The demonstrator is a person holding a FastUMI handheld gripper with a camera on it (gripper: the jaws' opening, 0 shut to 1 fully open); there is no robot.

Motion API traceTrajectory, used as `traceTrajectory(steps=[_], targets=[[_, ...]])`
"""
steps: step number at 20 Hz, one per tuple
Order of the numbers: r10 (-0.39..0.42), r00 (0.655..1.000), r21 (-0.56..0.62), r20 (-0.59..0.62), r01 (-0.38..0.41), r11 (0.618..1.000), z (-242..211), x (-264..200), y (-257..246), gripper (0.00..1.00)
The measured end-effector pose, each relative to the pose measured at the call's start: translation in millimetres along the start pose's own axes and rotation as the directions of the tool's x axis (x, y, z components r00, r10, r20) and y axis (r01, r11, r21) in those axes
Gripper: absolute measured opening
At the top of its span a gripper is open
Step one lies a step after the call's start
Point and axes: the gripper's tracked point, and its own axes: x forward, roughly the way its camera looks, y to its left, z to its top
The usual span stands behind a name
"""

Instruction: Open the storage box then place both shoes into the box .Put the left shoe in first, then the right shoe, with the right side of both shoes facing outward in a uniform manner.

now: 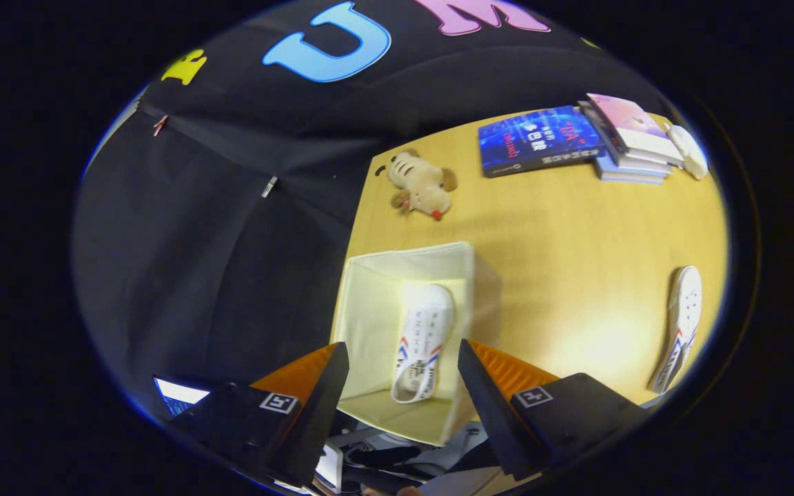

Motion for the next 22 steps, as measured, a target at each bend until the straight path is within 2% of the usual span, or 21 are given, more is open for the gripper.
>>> traceTrajectory(steps=[5, 8, 13, 15, 17, 20, 22], targets=[[-0.163, 0.986, 0.019, 0.031, 0.163, 0.986, 6, -56, -117, 0.97], [-0.312, 0.949, 0.039, 0.050, 0.310, 0.950, 7, -82, -205, 0.96], [-0.477, 0.879, 0.061, 0.007, 0.476, 0.877, -17, -111, -327, 0.96], [-0.512, 0.858, 0.060, -0.025, 0.513, 0.856, -30, -115, -363, 0.94], [-0.516, 0.854, 0.075, -0.072, 0.520, 0.851, -43, -107, -390, 0.94], [-0.454, 0.884, 0.099, -0.112, 0.464, 0.880, -53, -88, -409, 0.89], [-0.431, 0.891, 0.104, -0.145, 0.447, 0.889, -58, -77, -419, 0.87]])
